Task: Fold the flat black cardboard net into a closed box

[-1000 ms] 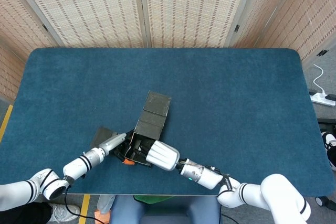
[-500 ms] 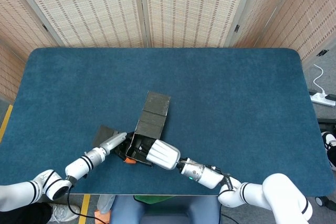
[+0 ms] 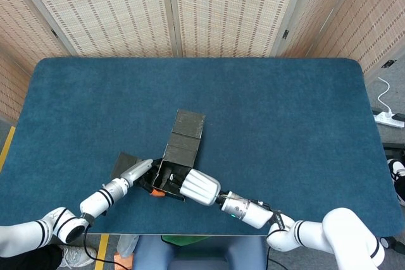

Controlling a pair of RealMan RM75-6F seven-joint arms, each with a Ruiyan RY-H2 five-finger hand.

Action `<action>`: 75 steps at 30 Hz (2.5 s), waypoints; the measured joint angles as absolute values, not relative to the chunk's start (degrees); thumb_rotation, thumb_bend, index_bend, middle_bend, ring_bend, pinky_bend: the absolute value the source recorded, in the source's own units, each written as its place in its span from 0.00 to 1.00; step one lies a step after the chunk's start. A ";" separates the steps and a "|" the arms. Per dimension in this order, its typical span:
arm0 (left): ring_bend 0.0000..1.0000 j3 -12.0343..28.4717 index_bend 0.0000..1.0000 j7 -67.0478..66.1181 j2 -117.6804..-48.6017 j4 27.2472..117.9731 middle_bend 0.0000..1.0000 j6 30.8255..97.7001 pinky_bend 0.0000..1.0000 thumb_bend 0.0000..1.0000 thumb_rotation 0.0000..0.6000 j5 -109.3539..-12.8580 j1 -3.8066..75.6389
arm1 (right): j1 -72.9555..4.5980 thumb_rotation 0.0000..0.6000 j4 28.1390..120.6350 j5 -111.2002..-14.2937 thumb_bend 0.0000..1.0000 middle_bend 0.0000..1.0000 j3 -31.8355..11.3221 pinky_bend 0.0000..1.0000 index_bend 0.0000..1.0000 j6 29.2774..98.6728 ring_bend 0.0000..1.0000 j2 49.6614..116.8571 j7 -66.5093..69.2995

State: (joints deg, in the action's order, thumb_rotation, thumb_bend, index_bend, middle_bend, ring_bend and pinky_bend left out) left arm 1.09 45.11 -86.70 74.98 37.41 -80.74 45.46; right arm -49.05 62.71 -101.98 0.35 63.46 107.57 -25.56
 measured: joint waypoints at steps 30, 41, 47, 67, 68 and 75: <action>0.54 1.70 0.34 45.49 -86.64 75.62 0.36 36.45 0.70 0.16 1.00 -80.92 44.43 | -50.13 1.00 66.07 -100.17 0.23 0.82 0.40 1.00 0.80 56.38 0.81 105.18 -29.74; 0.54 1.69 0.35 43.63 -86.75 75.94 0.37 37.75 0.70 0.18 1.00 -81.26 43.90 | -52.22 1.00 67.81 -98.97 0.27 0.95 -1.43 1.00 0.93 53.67 0.83 104.28 -29.99; 0.54 1.74 0.35 41.19 -87.15 76.06 0.37 39.02 0.70 0.19 1.00 -80.99 43.29 | -53.07 1.00 68.14 -98.33 0.30 1.00 -1.47 1.00 0.95 51.77 0.84 103.87 -30.01; 0.54 3.34 0.35 33.38 -89.30 75.38 0.36 41.69 0.66 0.19 1.00 -77.52 41.77 | -54.76 1.00 67.10 -99.46 0.30 0.78 -0.78 1.00 0.84 51.11 0.83 101.02 -29.17; 0.54 3.51 0.34 32.58 -89.53 75.35 0.36 42.03 0.65 0.19 1.00 -77.10 41.63 | -54.76 1.00 66.80 -99.99 0.29 0.70 -0.67 1.00 0.75 51.91 0.83 100.95 -29.00; 0.37 5.08 0.29 26.26 -90.41 77.03 0.30 43.80 0.58 0.19 1.00 -73.05 40.53 | -54.77 1.00 63.05 -103.52 0.13 0.22 0.07 1.00 0.17 57.64 0.79 100.13 -26.80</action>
